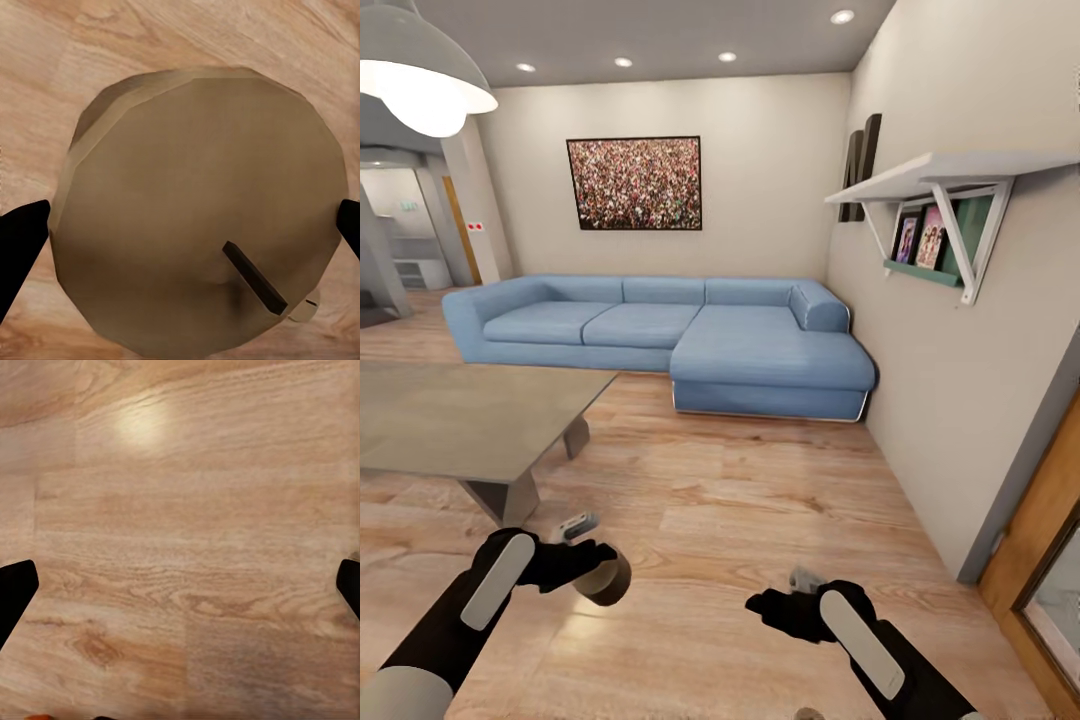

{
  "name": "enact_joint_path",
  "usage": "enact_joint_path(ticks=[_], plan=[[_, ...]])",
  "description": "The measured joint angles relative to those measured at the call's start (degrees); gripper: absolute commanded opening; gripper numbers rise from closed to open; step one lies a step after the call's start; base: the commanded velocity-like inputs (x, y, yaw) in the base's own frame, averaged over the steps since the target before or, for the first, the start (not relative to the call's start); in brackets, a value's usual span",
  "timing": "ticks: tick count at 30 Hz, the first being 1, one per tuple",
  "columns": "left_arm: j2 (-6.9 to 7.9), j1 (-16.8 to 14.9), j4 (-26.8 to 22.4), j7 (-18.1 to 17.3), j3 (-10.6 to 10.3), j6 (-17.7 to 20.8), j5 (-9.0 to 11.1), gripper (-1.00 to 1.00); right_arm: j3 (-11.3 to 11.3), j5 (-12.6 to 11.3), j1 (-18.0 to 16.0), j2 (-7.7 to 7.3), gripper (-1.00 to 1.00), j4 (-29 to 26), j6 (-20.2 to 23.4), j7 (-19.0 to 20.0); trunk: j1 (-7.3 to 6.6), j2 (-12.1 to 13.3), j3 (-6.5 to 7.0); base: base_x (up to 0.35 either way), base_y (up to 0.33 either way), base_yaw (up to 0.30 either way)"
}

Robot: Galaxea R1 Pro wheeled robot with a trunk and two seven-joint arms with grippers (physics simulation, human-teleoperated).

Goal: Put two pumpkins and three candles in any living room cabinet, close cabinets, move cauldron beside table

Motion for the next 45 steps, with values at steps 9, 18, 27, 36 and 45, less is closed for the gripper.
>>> enact_joint_path(ticks=[9, 18, 27, 36, 45], plan=[[-0.06, 0.0, 0.0, 0.0, 0.0, 0.1, 0.1, -1.0, -4.6, 0.1, -0.7, 0.01, 1.0, 0.3, 0.9, -2.7, 1.97, -3.6, -1.61, -0.035, 0.0, 0.0], [-0.06, 0.0, 0.0, 0.0, 0.0, 0.1, 0.1, -1.0, -8.6, 0.1, -0.8, -0.01, 1.0, 0.9, 1.0, -4.4, 3.94, -7.2, -3.23, 0.0, 0.0, 0.0], [-0.08, 0.0, 0.0, 0.0, -0.1, 0.1, 0.2, -1.0, -8.6, 0.1, -0.8, 0.0, 1.0, 1.1, 0.9, -11.5, 4.41, -7.8, -5.17, 0.0, 0.0, 0.0], [-0.08, 0.0, 0.0, 0.0, -0.1, 0.1, 0.2, -1.0, -8.5, 0.2, -0.8, 0.0, 1.0, 1.3, 0.9, -11.7, 4.64, -7.9, -7.17, 0.0, 0.0, 0.0], [0.28, 3.7, -11.5, -0.2, 0.0, 1.7, 0.7, -1.0, -8.3, 0.4, -0.8, 0.0, 1.0, 1.4, 1.0, -11.8, 4.87, -8.1, -9.16, 0.0, 0.0, 0.0]])
